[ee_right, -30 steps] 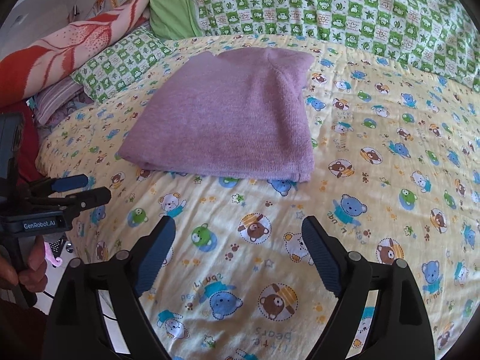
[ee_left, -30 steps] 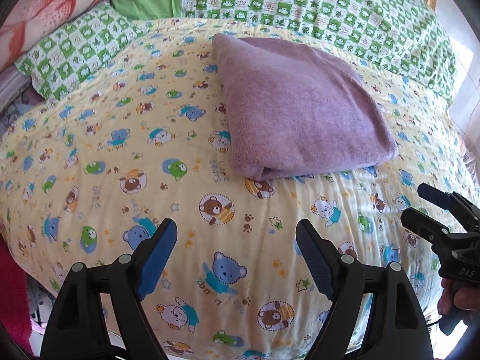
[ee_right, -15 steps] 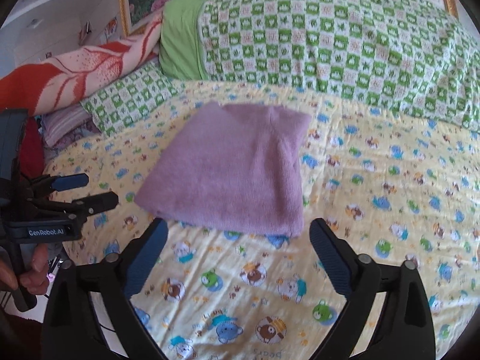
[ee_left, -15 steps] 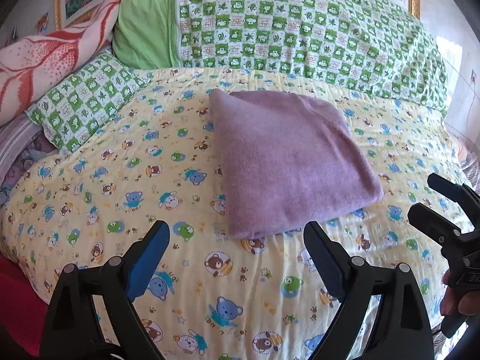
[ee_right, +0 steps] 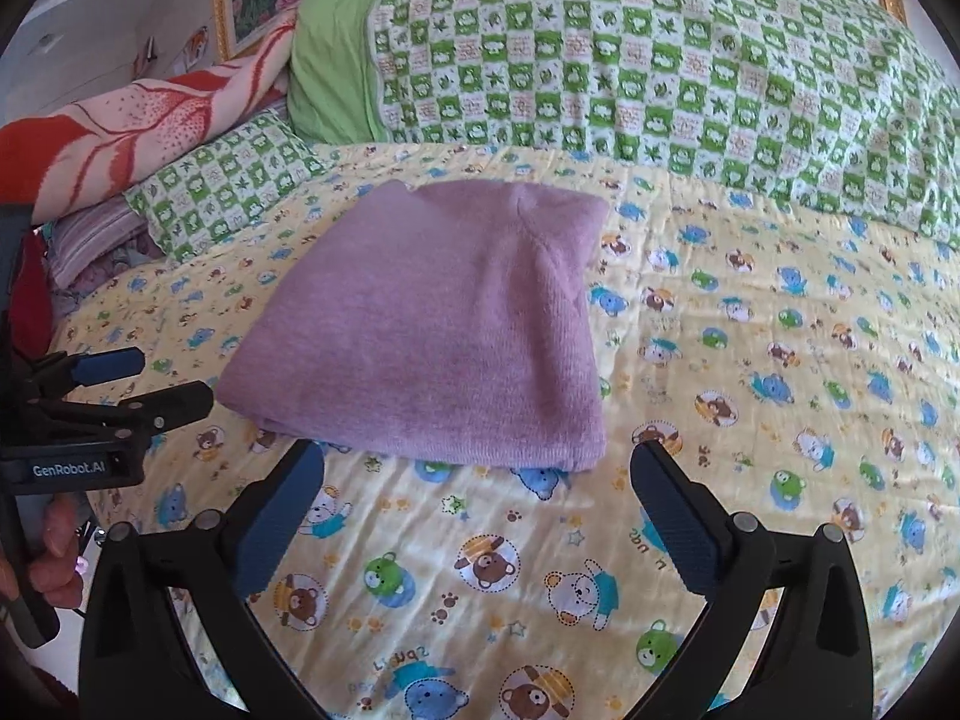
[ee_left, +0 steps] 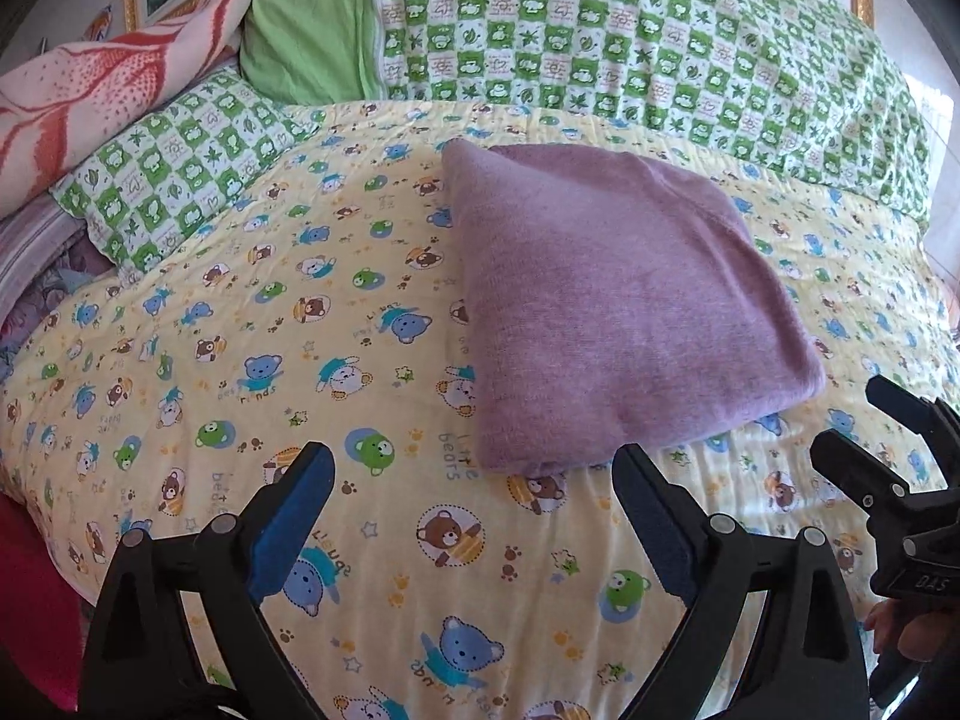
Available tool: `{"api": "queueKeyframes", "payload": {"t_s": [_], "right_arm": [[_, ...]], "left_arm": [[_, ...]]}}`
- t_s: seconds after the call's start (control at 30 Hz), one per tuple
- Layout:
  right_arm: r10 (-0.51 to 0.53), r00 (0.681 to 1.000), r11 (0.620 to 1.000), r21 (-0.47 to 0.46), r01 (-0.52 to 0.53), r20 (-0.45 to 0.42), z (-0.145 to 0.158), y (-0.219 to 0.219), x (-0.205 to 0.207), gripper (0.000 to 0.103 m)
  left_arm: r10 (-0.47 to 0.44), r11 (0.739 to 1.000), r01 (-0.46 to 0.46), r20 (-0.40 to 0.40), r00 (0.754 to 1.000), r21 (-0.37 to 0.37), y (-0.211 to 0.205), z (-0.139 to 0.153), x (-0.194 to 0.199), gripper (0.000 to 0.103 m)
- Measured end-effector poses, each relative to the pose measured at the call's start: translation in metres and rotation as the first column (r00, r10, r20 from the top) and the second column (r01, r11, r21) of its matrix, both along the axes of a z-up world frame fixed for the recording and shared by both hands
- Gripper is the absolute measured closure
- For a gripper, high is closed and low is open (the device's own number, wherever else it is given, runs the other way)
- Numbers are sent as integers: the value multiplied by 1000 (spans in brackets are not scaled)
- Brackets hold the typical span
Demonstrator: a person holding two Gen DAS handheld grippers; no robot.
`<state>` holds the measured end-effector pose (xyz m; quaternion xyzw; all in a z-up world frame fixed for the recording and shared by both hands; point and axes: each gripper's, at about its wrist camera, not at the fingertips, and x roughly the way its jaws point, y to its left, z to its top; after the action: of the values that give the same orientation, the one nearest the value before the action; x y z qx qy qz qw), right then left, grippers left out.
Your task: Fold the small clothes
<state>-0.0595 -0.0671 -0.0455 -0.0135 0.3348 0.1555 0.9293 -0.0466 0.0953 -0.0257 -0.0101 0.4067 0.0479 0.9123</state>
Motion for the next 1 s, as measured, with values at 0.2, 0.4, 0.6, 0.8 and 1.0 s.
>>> {"api": "queueKeyframes", "payload": {"t_s": [0.2, 0.4, 0.6, 0.8, 1.0], "right_arm": [[-8, 1000, 1000, 0, 8, -27, -14, 1, 12, 1], [6, 1000, 1000, -23, -7, -26, -17, 9, 18, 1], [2, 1000, 1000, -26, -3, -25, -18, 11, 25, 1], [9, 1000, 1000, -28, -10, -27, -18, 9, 27, 1], [8, 1000, 1000, -25, -8, -25, -18, 8, 31, 1]], "left_arm": [[32, 999, -32, -16, 999, -13, 7, -9, 9, 8], [34, 999, -34, -21, 999, -8, 5, -12, 14, 8], [31, 1000, -31, -12, 999, -3, 1, -9, 18, 7], [24, 1000, -24, -2, 1000, -3, -1, -4, 20, 7], [25, 1000, -25, 4, 1000, -5, -2, -1, 18, 6]]}}
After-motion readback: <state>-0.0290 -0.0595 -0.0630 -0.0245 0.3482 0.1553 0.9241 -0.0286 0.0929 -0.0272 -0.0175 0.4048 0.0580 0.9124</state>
